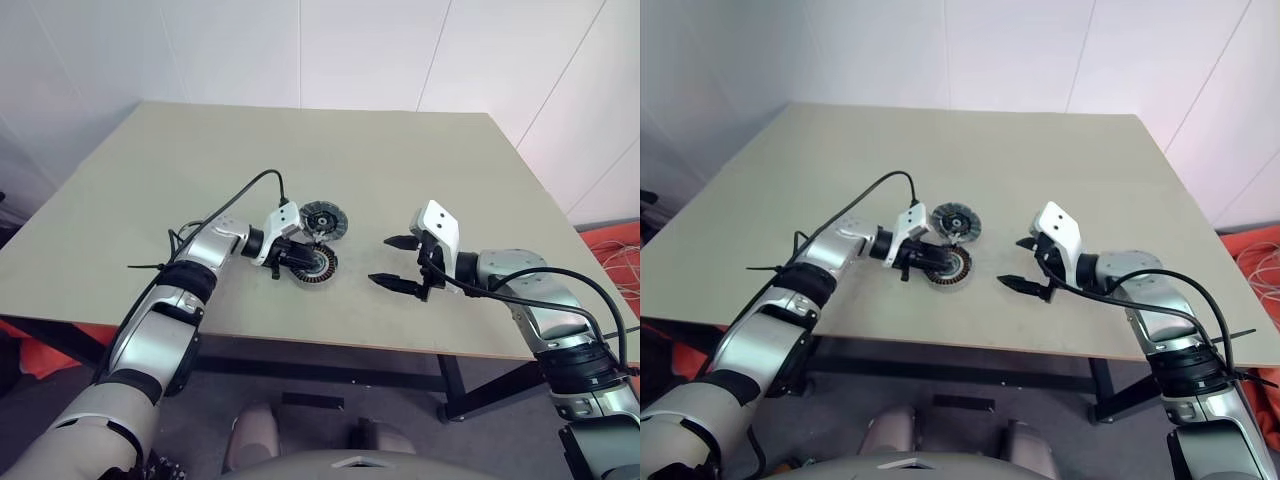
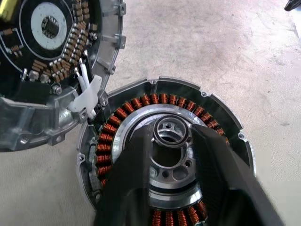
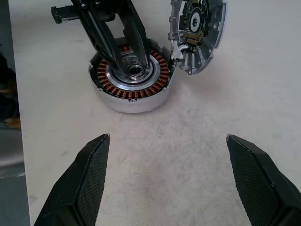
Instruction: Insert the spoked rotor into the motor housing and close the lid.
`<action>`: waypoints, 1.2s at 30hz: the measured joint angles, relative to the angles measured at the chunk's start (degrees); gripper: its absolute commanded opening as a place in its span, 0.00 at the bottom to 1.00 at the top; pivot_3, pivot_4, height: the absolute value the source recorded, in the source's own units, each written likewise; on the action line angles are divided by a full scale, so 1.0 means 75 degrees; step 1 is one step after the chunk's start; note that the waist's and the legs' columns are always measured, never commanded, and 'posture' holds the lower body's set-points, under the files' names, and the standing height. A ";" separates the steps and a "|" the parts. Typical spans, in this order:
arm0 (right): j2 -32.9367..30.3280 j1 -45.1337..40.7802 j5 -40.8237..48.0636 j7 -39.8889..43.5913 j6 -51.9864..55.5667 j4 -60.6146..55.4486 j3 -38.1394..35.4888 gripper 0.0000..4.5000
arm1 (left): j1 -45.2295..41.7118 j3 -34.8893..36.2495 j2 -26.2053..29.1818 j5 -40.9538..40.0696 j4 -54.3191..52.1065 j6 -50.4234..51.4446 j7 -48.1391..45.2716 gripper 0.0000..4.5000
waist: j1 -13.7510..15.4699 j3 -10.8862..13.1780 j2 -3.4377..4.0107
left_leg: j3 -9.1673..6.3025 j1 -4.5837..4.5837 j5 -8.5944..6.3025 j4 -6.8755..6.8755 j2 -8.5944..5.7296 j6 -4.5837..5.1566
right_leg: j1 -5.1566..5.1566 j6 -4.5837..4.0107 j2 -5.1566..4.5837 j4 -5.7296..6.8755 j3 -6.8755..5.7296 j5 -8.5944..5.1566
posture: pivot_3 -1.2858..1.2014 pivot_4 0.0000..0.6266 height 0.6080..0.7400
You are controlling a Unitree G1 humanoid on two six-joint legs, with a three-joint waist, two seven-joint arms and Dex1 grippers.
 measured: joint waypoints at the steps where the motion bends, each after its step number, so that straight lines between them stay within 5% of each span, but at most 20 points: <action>1: 0.0000 0.0001 0.0000 -0.0007 0.0000 0.0000 0.0000 1.00 | -0.0007 0.0000 0.0000 -0.0002 -0.0001 -0.0005 -0.0037 0.61 | 0.0001 0.0000 0.0000 | 0.0001 0.0001 0.0000 0.0000 0.0000 0.0000 | 0.0000 0.0000 0.0000 0.0000 0.0000 0.0000 | 0.52 0.00 1.00; 6: -0.0001 0.0005 0.0000 -0.0011 0.0000 -0.0002 0.0000 1.00 | -0.0050 0.0029 0.0027 0.0027 0.0006 -0.0004 0.0047 0.98 | 0.0000 0.0000 0.0000 | 0.0000 0.0007 0.0000 0.0001 0.0001 0.0000 | 0.0005 0.0002 -0.0001 0.0002 0.0000 0.0001 | 0.52 0.00 1.00; 15: 0.0001 0.0008 -0.0001 -0.0027 -0.0001 -0.0004 0.0000 1.00 | -0.0097 0.0176 0.0121 -0.0082 -0.0283 0.0453 -0.0052 0.99 | -0.0002 0.0000 0.0000 | -0.0001 0.0001 0.0000 0.0000 0.0001 0.0001 | 0.0001 0.0001 0.0000 -0.0001 -0.0001 0.0001 | 0.52 0.00 1.00; 22: 0.0019 0.0003 0.0004 -0.0058 0.0008 -0.0019 0.0006 1.00 | -0.0025 0.0268 0.0352 -0.0608 -0.1963 0.1768 -0.0260 0.99 | -0.0014 0.0001 0.0001 | 0.0000 0.0001 0.0000 -0.0002 0.0001 0.0001 | 0.0000 0.0001 -0.0001 -0.0001 -0.0001 0.0001 | 0.52 0.00 1.00; 27: 0.0125 -0.0011 0.0264 -0.0064 0.0486 -0.0371 0.0006 1.00 | 0.0393 0.0298 0.1155 -0.0968 -0.3312 0.2552 -0.0384 0.99 | -0.0059 0.0001 0.0008 | 0.0000 0.0003 0.0001 -0.0013 0.0010 -0.0001 | -0.0012 -0.0001 0.0007 0.0001 0.0002 0.0000 | 0.52 0.00 1.00; 36: 0.0983 -0.1011 0.1400 -0.0960 0.3312 -0.1254 0.0025 0.31 | 0.1681 0.1910 0.2686 -0.1880 -0.4295 0.3601 0.0268 1.00 | -0.0147 0.0005 0.0017 | -0.0001 0.0003 0.0004 -0.0014 0.0003 -0.0009 | -0.0010 0.0000 0.0003 0.0000 0.0003 -0.0001 | 0.52 0.00 1.00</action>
